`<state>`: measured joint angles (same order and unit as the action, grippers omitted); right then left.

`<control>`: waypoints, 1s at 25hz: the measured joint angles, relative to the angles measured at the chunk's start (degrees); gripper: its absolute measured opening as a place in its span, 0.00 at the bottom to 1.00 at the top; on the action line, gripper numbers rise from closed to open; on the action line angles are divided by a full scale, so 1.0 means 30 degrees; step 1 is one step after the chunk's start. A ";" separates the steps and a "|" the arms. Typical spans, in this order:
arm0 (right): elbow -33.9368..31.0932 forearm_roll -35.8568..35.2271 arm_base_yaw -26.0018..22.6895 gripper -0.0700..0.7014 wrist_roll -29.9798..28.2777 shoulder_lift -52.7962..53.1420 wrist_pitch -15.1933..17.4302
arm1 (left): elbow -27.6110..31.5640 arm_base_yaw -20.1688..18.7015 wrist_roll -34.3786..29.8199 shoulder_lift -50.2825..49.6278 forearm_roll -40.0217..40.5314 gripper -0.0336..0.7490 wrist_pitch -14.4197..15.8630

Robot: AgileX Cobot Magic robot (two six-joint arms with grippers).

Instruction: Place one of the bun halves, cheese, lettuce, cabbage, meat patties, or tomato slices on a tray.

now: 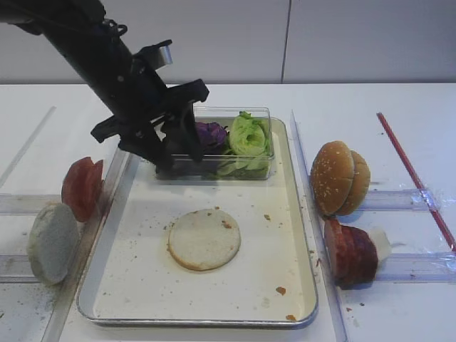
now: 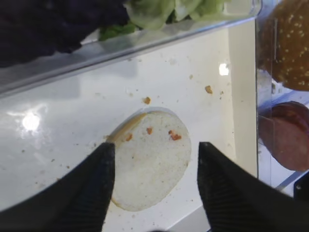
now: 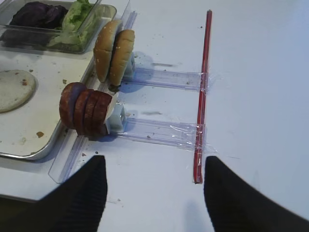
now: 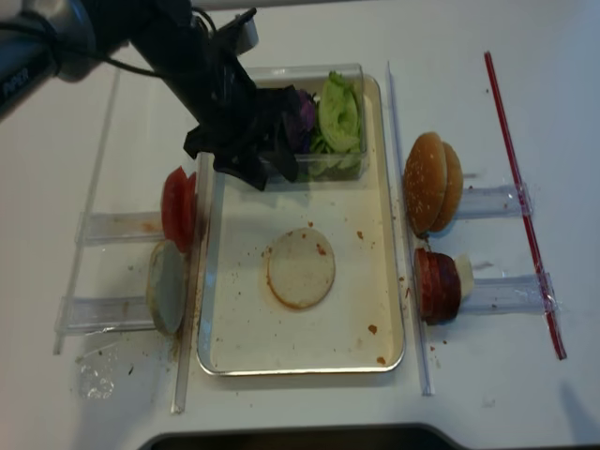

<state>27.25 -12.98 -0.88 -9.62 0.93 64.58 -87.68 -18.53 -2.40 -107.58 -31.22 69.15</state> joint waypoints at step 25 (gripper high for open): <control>0.0000 0.0000 0.0000 0.67 0.0000 0.0000 0.0000 | 0.3734 0.4333 0.2011 0.7915 0.9278 0.50 0.0524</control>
<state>27.25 -12.98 -0.88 -9.62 0.93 64.58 -76.48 -5.53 3.63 -83.83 -3.38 70.72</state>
